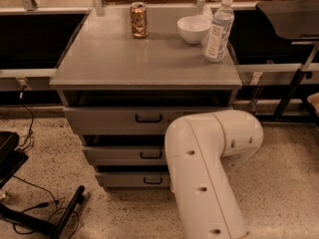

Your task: Close bottom drawer

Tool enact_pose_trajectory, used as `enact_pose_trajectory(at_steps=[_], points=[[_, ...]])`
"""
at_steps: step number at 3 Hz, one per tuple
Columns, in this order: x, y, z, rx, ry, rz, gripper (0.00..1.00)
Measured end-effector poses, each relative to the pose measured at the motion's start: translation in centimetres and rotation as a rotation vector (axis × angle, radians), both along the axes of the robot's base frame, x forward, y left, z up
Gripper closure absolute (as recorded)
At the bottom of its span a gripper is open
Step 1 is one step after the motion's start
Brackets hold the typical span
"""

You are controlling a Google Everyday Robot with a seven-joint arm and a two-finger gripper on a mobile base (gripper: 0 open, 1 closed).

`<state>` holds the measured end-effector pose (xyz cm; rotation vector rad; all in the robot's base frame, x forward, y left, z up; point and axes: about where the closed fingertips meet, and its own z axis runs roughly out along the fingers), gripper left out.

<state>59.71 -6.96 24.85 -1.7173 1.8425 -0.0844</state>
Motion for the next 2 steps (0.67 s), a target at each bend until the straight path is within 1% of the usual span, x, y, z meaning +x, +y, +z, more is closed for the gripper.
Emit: enact_pose_trajectory(at_steps=[1,2], points=[[-1.5,-2.0,6.9,-0.013,-0.039,-0.032,1.0],[-2.8,-4.7,14.3,-0.009,-0.128,-0.123,1.0]])
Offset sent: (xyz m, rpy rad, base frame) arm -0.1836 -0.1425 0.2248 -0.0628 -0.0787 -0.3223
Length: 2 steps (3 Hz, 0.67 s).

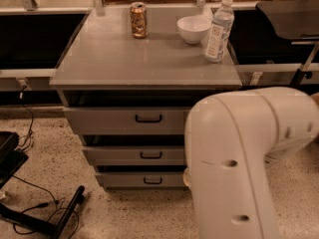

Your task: Close bottom drawer

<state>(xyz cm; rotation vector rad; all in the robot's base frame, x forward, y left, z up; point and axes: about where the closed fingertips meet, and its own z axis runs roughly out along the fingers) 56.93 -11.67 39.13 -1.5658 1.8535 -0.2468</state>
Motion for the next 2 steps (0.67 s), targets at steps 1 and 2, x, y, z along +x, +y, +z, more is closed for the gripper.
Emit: enact_pose_trajectory(at_steps=[1,2], points=[[-2.6,-4.3,6.7,0.036,-0.097,-0.169,1.0],[-10.2,-12.1,9.2,0.026,-0.094,-0.372,1.0]])
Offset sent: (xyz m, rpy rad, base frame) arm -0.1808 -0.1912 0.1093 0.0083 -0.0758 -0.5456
